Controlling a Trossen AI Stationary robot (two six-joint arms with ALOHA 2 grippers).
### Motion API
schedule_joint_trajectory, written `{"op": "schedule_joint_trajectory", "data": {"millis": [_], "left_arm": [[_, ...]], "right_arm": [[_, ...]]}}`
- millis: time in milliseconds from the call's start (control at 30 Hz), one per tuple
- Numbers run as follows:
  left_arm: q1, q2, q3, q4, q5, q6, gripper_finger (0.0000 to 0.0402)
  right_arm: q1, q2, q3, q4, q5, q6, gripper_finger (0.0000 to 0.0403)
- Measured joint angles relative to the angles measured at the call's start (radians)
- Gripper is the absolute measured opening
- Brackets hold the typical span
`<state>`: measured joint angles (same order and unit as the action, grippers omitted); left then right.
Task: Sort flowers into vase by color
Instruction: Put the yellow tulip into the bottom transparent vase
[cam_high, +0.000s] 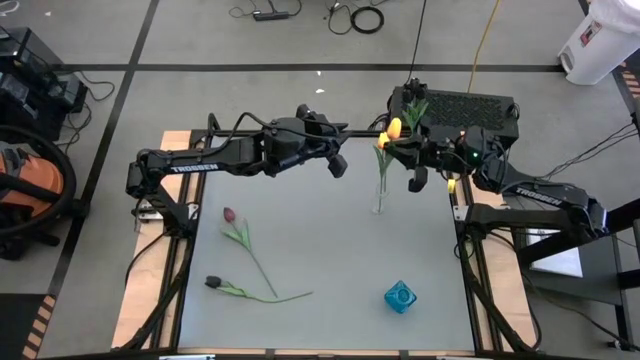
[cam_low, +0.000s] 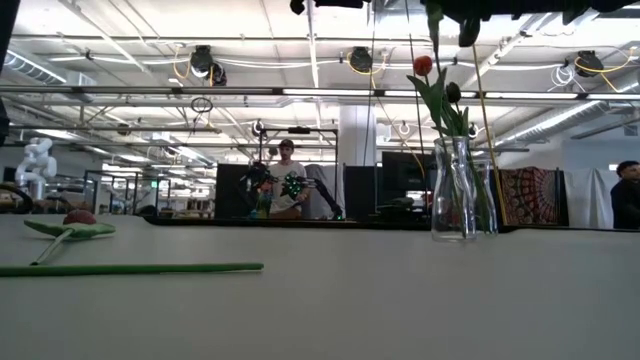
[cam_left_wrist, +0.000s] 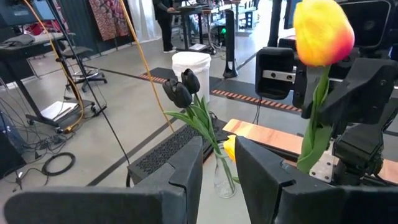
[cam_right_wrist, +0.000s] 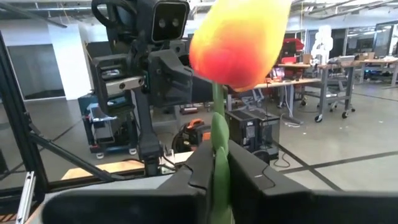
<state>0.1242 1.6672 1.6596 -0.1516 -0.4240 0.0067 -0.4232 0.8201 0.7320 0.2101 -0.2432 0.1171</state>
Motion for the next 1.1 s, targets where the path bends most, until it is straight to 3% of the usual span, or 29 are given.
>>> {"op": "schedule_joint_trajectory", "data": {"millis": [267, 633, 833, 1100], "left_arm": [[0.0, 0.0, 0.0, 0.0, 0.0, 0.0, 0.0102], [0.0, 0.0, 0.0, 0.0, 0.0, 0.0, 0.0102], [0.0, 0.0, 0.0, 0.0, 0.0, 0.0, 0.0102], [0.0, 0.0, 0.0, 0.0, -0.001, 0.0, 0.0102]], "right_arm": [[0.0, -0.002, 0.0, -0.022, 0.0, -0.002, 0.0096], [0.0, -0.073, 0.0, -0.126, -0.076, 0.002, 0.0222], [0.0, -0.098, 0.001, -0.176, -0.065, 0.002, 0.0283], [0.0, -0.083, 0.001, -0.199, -0.014, 0.005, 0.0317]]}}
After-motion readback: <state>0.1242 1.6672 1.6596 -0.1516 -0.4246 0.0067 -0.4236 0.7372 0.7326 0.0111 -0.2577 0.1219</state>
